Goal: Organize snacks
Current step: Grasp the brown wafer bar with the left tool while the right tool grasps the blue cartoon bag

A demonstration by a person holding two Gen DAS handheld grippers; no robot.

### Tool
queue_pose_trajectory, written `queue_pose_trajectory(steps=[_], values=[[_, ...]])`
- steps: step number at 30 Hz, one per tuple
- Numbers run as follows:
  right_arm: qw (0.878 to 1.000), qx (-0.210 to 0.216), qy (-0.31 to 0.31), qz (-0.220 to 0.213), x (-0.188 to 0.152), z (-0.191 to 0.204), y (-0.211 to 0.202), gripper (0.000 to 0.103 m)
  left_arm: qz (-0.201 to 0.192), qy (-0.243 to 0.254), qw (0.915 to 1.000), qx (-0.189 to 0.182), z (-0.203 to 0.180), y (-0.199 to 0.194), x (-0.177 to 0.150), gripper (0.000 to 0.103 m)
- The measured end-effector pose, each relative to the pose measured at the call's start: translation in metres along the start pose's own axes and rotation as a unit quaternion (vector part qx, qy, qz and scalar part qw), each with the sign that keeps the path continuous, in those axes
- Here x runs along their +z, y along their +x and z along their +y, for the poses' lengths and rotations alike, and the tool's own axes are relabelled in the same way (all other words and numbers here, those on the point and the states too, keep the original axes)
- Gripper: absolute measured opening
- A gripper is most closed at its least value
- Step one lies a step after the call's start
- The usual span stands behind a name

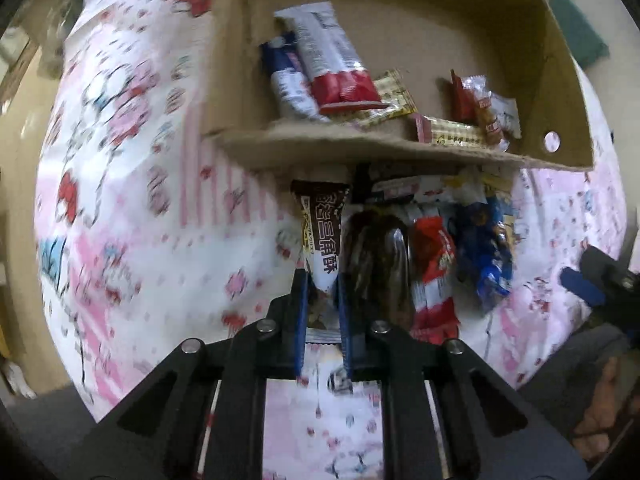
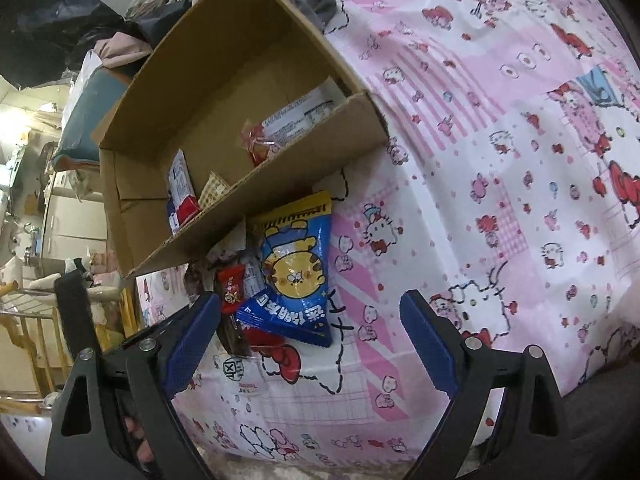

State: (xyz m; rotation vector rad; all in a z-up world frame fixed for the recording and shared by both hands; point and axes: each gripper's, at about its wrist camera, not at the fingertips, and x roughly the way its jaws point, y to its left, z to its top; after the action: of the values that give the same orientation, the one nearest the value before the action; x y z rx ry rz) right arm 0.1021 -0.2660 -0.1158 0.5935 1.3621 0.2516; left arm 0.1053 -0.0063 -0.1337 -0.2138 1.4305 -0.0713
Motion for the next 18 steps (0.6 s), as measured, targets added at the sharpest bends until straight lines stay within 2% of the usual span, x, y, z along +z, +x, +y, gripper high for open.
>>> queue_pose_trajectory(steps=[4,7,11,16,18], values=[[1.0,0.0,-0.016,0.022,0.006,0.01,0.02,0.092,-0.017,-0.013,0.9998,0.001,0.008,-0.022,-0.014,0.011],[0.998,-0.03,-0.056,0.03,0.008,0.028,0.036,0.092,-0.029,-0.008,0.9995,0.002,0.006,-0.033,-0.019,0.011],[0.995,-0.048,-0.077,0.051,0.006,0.039,0.059,0.087,-0.041,-0.008,0.999,0.012,0.012,-0.041,-0.022,0.011],[0.992,-0.073,-0.092,0.055,0.003,0.041,0.069,0.086,-0.044,-0.013,0.9987,0.022,0.024,-0.042,-0.018,0.011],[0.991,-0.072,-0.096,0.059,0.002,0.043,0.072,0.077,-0.046,-0.011,0.9986,0.024,0.023,-0.04,-0.018,0.011]])
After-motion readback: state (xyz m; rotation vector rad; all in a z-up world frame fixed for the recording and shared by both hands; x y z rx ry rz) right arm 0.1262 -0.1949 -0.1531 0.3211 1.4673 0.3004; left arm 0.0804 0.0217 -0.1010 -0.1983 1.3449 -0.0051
